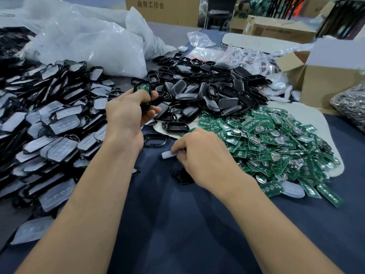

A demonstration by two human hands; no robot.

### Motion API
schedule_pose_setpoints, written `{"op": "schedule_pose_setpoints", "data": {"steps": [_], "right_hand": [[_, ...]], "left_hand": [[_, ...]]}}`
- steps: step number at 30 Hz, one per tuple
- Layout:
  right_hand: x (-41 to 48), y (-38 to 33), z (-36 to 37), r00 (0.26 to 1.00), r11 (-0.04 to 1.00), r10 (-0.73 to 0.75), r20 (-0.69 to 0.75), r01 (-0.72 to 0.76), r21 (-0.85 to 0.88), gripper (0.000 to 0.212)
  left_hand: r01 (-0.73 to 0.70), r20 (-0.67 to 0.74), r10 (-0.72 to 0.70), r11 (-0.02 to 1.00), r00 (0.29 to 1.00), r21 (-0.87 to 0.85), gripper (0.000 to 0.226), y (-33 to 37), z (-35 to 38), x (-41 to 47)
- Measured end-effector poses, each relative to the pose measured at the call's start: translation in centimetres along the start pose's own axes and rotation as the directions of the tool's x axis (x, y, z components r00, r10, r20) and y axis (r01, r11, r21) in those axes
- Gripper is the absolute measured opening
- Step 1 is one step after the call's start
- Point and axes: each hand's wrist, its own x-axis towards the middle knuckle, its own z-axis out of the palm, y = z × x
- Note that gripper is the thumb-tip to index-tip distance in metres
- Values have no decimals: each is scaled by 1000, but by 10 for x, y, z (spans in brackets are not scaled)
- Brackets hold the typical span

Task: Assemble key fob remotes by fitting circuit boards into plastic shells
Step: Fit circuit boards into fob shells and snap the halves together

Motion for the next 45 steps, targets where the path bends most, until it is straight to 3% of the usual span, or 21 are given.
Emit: {"op": "schedule_pose_setpoints", "data": {"steps": [2,4,6,8,10,14,18,22,25,29,33,37,39,41,45], "right_hand": [[-2,-2,0,999,992,47,-25,-44,122,24],[-4,0,-4,984,918,174,-34,-150,368,22],[-8,5,-13,967,767,253,-13,-193,612,26],[-16,12,-25,957,546,287,35,-193,815,32],[-26,21,-33,950,397,304,70,-193,897,34],[-43,41,-36,907,295,418,58,-196,935,22],[-48,57,-36,880,311,474,-8,-160,937,19],[-47,68,-38,869,419,487,-92,-140,897,19],[-48,73,-38,873,486,474,-111,-155,860,18],[-49,75,-38,869,537,470,-154,-143,831,19],[-50,73,-39,863,517,490,-126,-171,839,23],[-50,72,-45,872,365,489,21,-226,903,23],[-50,72,-49,903,375,427,46,-223,900,15],[-51,71,-52,916,392,398,46,-215,895,17],[-50,71,-53,885,286,456,91,-242,927,27]], "left_hand": [[8,6,-8,1000,1000,3,15,-1,0,0],[15,23,-15,1000,1000,3,14,-2,1,1],[32,46,-32,999,998,14,15,-3,2,0],[59,95,-64,997,993,49,16,-6,6,-2],[90,178,-106,992,978,94,17,-10,12,-7],[140,333,-196,973,922,186,17,-25,28,-26],[173,408,-262,955,874,242,20,-36,40,-43],[206,496,-308,946,812,250,22,-40,49,-59],[267,492,-326,945,807,188,12,-42,53,-65],[249,501,-329,943,800,221,19,-45,54,-66],[182,537,-297,949,790,257,25,-47,54,-68],[178,548,-275,958,790,223,22,-45,51,-64],[185,564,-273,960,779,210,20,-43,50,-63],[210,586,-285,958,758,194,21,-41,50,-63],[339,633,-353,929,689,149,35,-38,50,-63]]}}
